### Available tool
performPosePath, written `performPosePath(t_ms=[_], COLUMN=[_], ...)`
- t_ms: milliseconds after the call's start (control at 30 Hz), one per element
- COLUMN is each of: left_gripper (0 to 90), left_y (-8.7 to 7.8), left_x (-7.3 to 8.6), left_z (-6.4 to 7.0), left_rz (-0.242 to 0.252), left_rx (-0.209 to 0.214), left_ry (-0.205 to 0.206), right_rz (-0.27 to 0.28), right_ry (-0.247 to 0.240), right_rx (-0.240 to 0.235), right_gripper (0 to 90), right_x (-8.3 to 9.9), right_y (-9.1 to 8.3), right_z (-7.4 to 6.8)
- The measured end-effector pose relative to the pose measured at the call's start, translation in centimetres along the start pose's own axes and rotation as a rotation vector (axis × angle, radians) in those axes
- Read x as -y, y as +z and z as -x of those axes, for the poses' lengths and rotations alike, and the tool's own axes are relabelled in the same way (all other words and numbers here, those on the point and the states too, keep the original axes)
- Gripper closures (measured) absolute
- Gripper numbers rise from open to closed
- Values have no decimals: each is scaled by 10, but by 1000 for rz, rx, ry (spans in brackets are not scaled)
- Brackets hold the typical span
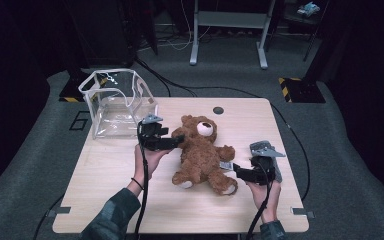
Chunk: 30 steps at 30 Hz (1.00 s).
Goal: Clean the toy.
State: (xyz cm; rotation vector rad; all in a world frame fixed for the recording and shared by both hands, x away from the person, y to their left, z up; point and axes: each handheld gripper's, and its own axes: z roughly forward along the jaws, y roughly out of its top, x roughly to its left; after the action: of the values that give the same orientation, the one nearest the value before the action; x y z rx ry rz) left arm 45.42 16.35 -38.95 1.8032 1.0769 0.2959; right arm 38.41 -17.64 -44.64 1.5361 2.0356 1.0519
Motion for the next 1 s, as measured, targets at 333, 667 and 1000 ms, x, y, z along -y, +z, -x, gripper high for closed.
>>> performPosePath(t_ms=[333, 667, 1000], left_gripper=[224, 221, 210], left_y=[19, 49, 64], left_x=[-5, -14, -4], left_z=[26, 60, 46], left_rz=[-36, -99, -156], left_rx=[25, 39, -72], left_ry=[43, 75, 68], right_rz=[1, 3, 19], right_ry=[30, 61, 76], right_rx=[16, 17, -38], right_gripper=[227, 222, 212], right_x=[16, 26, 34], right_y=[-3, -3, -4], right_z=[10, 16, 16])
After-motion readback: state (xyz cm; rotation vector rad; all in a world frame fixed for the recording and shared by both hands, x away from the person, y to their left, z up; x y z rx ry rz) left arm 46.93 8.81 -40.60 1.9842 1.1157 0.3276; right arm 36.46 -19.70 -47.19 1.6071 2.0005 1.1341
